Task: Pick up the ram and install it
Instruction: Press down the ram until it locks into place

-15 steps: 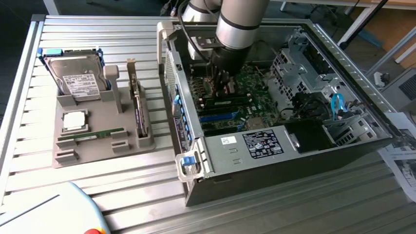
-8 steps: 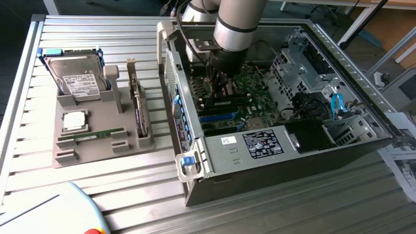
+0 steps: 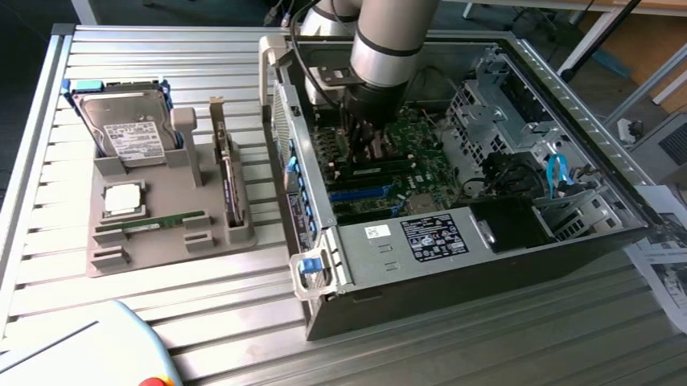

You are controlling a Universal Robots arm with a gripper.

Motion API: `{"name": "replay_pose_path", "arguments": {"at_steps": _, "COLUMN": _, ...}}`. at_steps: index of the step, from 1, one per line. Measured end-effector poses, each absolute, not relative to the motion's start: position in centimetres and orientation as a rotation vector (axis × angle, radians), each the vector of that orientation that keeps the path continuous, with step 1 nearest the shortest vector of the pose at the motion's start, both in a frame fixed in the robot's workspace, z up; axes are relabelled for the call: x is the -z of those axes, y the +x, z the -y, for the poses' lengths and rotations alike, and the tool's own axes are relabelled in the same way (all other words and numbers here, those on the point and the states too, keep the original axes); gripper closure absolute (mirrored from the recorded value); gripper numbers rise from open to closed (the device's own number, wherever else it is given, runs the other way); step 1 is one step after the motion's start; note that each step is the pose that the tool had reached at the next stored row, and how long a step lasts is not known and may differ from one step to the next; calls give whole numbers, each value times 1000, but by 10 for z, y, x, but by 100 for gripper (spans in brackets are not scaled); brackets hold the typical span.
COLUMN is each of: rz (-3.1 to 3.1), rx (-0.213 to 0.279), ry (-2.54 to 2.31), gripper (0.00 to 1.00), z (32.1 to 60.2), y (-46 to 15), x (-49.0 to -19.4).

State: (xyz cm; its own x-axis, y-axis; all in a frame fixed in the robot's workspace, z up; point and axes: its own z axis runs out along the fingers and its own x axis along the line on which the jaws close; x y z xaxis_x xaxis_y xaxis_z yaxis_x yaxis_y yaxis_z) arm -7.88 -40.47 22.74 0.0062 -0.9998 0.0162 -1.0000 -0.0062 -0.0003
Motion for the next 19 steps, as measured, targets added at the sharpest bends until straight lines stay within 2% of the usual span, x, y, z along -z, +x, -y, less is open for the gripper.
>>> {"name": "replay_pose_path", "arguments": {"at_steps": 9, "rz": 2208, "rx": -23, "ry": 2222, "gripper": 89, "z": 405, "y": -79, "x": -253}}
{"name": "replay_pose_path", "arguments": {"at_steps": 15, "rz": 2208, "rx": -24, "ry": 2221, "gripper": 89, "z": 405, "y": -79, "x": -283}}
{"name": "replay_pose_path", "arguments": {"at_steps": 19, "rz": 2207, "rx": -23, "ry": 2221, "gripper": 89, "z": 405, "y": -71, "x": -286}}
